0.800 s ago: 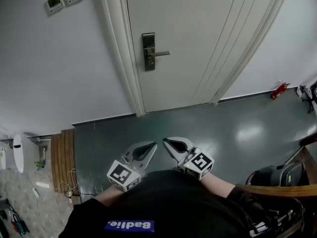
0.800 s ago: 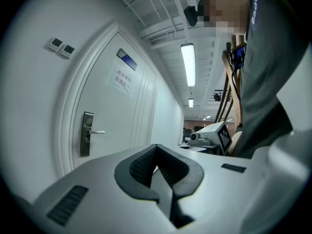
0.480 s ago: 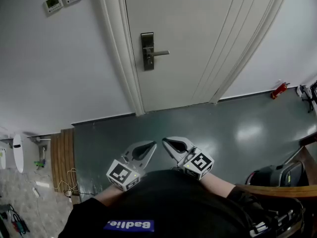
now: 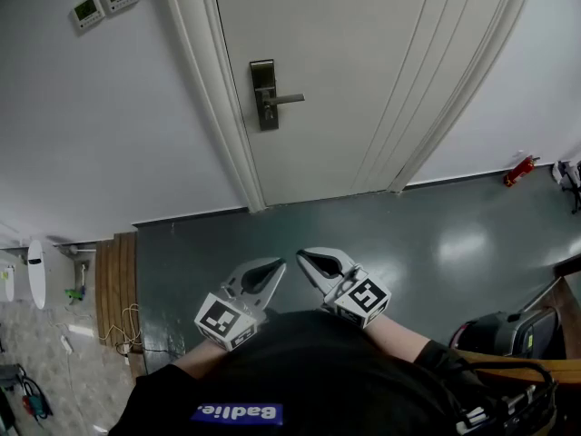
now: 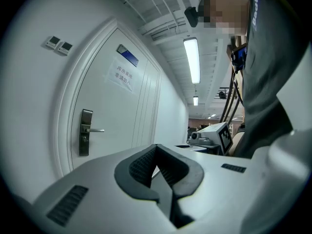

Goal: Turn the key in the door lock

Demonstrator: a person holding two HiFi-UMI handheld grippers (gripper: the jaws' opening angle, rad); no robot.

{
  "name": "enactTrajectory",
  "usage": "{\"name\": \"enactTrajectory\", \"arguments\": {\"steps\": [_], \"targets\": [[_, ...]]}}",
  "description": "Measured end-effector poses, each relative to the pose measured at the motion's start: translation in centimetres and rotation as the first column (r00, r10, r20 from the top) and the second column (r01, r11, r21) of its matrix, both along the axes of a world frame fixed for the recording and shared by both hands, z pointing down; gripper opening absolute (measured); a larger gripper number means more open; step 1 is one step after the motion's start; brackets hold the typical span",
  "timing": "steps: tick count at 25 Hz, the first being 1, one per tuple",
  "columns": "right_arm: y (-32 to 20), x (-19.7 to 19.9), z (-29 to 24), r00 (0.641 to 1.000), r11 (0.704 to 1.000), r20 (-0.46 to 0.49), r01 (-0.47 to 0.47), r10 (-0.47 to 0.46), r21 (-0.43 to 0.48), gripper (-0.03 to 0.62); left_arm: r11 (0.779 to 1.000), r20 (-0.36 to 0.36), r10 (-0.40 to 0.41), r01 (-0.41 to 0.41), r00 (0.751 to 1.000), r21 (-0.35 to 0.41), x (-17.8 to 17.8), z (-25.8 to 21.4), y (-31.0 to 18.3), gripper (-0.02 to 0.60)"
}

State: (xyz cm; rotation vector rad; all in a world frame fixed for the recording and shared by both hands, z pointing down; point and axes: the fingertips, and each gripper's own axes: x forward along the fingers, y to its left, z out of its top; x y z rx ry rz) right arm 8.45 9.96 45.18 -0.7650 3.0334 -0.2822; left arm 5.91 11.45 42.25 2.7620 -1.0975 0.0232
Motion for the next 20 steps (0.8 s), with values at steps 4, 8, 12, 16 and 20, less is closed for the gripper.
{"name": "enactTrajectory", "arguments": {"steps": [4,8,12,16,20], "targets": [[-1.7,0.1,0.4,1.0,1.0,-0.015,0.016,-0.015,0.008,0.003,0.999,-0.007,-0.038,0.038,0.999,0.003,-0.1,0.2,-1.5,-0.006],[-4.0,-1.4,0.4,0.999,0.999,-0.03,0.023,-0.022,0.036,0.005,0.998,-0.017,-0.056,0.056,0.998,0.016,-1.7,0.2,-4.1,-0.006],[-8.0,-3.8,0.6,0.999,0.999,-0.051,-0.002,0.005,0.041,0.005,0.999,-0.026,-0.042,0.042,0.999,0.005,-4.3,0.8,-8.0,-0.006],[-13.3,-6.3,0.9,0.996,0.998,-0.072,-0.042,0.045,0.037,0.005,1.0,-0.044,-0.002,0.002,0.999,-0.01,-7.0,1.1,-13.4,-0.006],[-18.0,-9.1,1.3,0.992,0.996,-0.091,-0.081,0.084,0.026,0.005,0.999,-0.054,0.045,-0.045,0.998,-0.001,-9.7,1.0,-18.6,-0.006]]}}
